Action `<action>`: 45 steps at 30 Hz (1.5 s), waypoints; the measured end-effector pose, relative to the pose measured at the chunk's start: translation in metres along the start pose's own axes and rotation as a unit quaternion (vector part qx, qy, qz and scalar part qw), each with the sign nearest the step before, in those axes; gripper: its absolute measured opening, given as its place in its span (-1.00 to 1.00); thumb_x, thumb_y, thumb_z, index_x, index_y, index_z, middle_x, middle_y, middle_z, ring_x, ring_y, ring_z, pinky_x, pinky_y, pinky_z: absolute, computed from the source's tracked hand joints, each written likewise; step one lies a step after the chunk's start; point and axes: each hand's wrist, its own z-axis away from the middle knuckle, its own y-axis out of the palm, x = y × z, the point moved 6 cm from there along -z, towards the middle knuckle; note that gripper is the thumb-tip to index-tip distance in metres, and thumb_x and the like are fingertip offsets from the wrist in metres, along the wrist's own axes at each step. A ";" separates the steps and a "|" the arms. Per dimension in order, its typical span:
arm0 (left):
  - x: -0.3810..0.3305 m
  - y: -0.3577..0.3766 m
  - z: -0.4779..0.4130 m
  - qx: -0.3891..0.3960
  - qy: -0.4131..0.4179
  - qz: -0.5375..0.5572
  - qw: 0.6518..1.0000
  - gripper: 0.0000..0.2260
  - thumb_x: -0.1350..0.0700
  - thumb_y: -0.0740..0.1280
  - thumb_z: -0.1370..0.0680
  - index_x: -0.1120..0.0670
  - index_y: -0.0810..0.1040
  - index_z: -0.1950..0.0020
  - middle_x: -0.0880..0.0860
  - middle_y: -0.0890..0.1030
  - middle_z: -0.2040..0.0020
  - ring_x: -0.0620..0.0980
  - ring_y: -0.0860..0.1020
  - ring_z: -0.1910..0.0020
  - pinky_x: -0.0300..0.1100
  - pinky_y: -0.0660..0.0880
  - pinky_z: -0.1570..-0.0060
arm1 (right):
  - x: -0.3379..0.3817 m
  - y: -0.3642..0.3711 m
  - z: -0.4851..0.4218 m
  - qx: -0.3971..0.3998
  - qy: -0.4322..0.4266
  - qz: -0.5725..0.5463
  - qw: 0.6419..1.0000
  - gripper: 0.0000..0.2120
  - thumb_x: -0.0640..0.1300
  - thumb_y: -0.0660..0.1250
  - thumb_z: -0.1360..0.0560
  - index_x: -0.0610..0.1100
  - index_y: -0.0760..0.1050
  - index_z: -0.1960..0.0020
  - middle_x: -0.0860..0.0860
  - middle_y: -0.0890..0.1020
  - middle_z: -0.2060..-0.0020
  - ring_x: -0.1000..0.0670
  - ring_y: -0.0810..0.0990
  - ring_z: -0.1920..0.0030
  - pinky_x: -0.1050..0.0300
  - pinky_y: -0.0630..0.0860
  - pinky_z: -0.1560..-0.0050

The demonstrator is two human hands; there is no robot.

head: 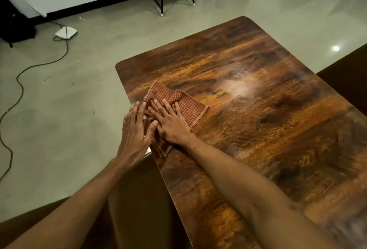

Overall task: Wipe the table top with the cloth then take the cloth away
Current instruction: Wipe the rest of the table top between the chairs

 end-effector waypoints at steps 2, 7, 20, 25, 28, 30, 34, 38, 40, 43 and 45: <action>-0.009 0.003 0.009 0.009 -0.001 0.007 1.000 -0.38 -0.25 0.01 -0.64 -0.03 -0.01 -0.65 0.04 0.02 -0.66 -0.01 -0.04 -0.63 -0.03 -0.12 -0.59 | 0.011 0.012 0.045 0.003 -0.041 -0.009 0.999 -0.40 0.09 -0.05 -0.68 0.00 -0.05 -0.68 0.00 -0.09 -0.68 -0.12 -0.16 -0.66 -0.34 -0.17 -0.60; -0.069 0.029 0.034 0.037 0.023 0.049 0.998 -0.34 -0.34 -0.04 -0.62 -0.10 -0.06 -0.64 -0.04 -0.05 -0.66 -0.07 -0.09 -0.63 -0.03 -0.14 -0.58 | -0.076 0.004 0.164 -0.008 0.051 -0.014 0.999 -0.44 0.16 -0.02 -0.70 0.15 -0.07 -0.66 0.14 -0.18 -0.64 -0.04 -0.13 -0.67 -0.19 -0.27 -0.60; -0.209 0.100 0.177 0.083 0.073 0.039 0.993 -0.35 -0.34 -0.05 -0.62 -0.10 -0.06 -0.64 -0.06 -0.05 -0.66 -0.12 -0.14 -0.63 -0.02 -0.20 -0.59 | -0.166 -0.003 0.356 -0.062 0.199 -0.036 0.977 -0.44 0.12 0.04 -0.69 0.11 0.05 -0.67 0.10 -0.01 -0.67 -0.04 -0.06 -0.67 -0.24 -0.08 -0.62; -0.209 0.090 0.232 0.084 0.029 0.022 0.996 -0.33 -0.30 -0.04 -0.61 -0.03 -0.06 -0.65 -0.03 -0.06 -0.67 -0.11 -0.14 -0.63 -0.04 -0.21 -0.59 | -0.093 0.011 0.391 -0.047 0.189 -0.055 0.979 -0.42 0.13 -0.05 -0.68 0.06 0.02 -0.67 0.00 -0.08 -0.68 -0.14 -0.19 -0.66 -0.39 -0.11 -0.58; -0.202 0.083 0.253 0.060 0.011 0.004 0.998 -0.35 -0.26 -0.02 -0.62 -0.02 -0.03 -0.65 0.00 -0.02 -0.66 -0.06 -0.09 -0.63 -0.02 -0.15 -0.60 | 0.009 0.054 0.414 0.008 -0.012 -0.048 0.999 -0.43 0.14 -0.05 -0.69 0.04 0.03 -0.67 0.02 -0.04 -0.67 -0.09 -0.21 -0.66 -0.34 -0.19 -0.59; -0.196 0.081 0.268 0.048 0.010 0.008 0.999 -0.34 -0.29 -0.05 -0.62 -0.01 -0.02 -0.65 0.00 -0.01 -0.66 -0.05 -0.08 -0.64 0.01 -0.12 -0.60 | -0.005 0.045 0.424 -0.005 -0.014 -0.044 0.999 -0.44 0.14 -0.05 -0.70 0.08 -0.01 -0.67 0.08 -0.08 -0.67 -0.02 -0.22 -0.66 -0.26 -0.22 -0.61; -0.191 0.086 0.306 0.041 -0.004 0.050 0.998 -0.30 -0.39 -0.09 -0.59 -0.07 -0.05 -0.65 -0.03 -0.03 -0.66 -0.03 -0.08 -0.64 0.03 -0.12 -0.59 | -0.112 0.011 0.458 -0.036 0.221 -0.047 0.974 -0.45 0.10 0.01 -0.71 0.11 0.00 -0.67 0.08 -0.08 -0.67 -0.06 -0.13 -0.67 -0.24 -0.17 -0.62; -0.195 0.086 0.356 0.018 -0.003 0.061 0.998 -0.34 -0.35 -0.04 -0.62 -0.07 -0.03 -0.64 -0.04 -0.04 -0.66 -0.10 -0.12 -0.63 -0.04 -0.16 -0.58 | -0.077 0.021 0.512 -0.038 0.261 -0.051 0.963 -0.43 0.11 -0.01 -0.71 0.06 -0.03 -0.68 0.02 -0.07 -0.68 -0.12 -0.14 -0.66 -0.30 -0.13 -0.61; -0.203 0.089 0.378 0.021 -0.007 0.057 0.998 -0.34 -0.34 -0.03 -0.62 -0.07 -0.04 -0.64 -0.01 -0.01 -0.66 -0.08 -0.08 -0.63 -0.04 -0.15 -0.58 | -0.013 0.046 0.547 0.004 0.143 -0.042 0.989 -0.44 0.14 -0.07 -0.71 0.10 -0.06 -0.68 0.06 -0.11 -0.68 -0.07 -0.18 -0.66 -0.26 -0.16 -0.61; -0.223 0.094 0.405 0.031 0.004 0.057 0.998 -0.34 -0.34 -0.04 -0.62 -0.06 -0.03 -0.64 0.02 0.03 -0.65 -0.04 -0.05 -0.63 0.01 -0.10 -0.60 | -0.005 0.050 0.596 0.032 0.067 -0.041 0.996 -0.43 0.15 -0.05 -0.71 0.15 -0.11 -0.67 0.14 -0.14 -0.67 0.02 -0.23 -0.65 -0.19 -0.18 -0.62; -0.236 0.096 0.421 0.032 0.021 0.058 0.998 -0.35 -0.33 -0.04 -0.63 -0.05 -0.01 -0.64 0.02 0.04 -0.66 -0.04 -0.06 -0.63 0.06 -0.08 -0.60 | -0.056 0.032 0.613 0.022 0.165 -0.045 0.985 -0.43 0.11 0.01 -0.72 0.14 -0.09 -0.67 0.11 -0.14 -0.67 -0.02 -0.20 -0.66 -0.19 -0.13 -0.62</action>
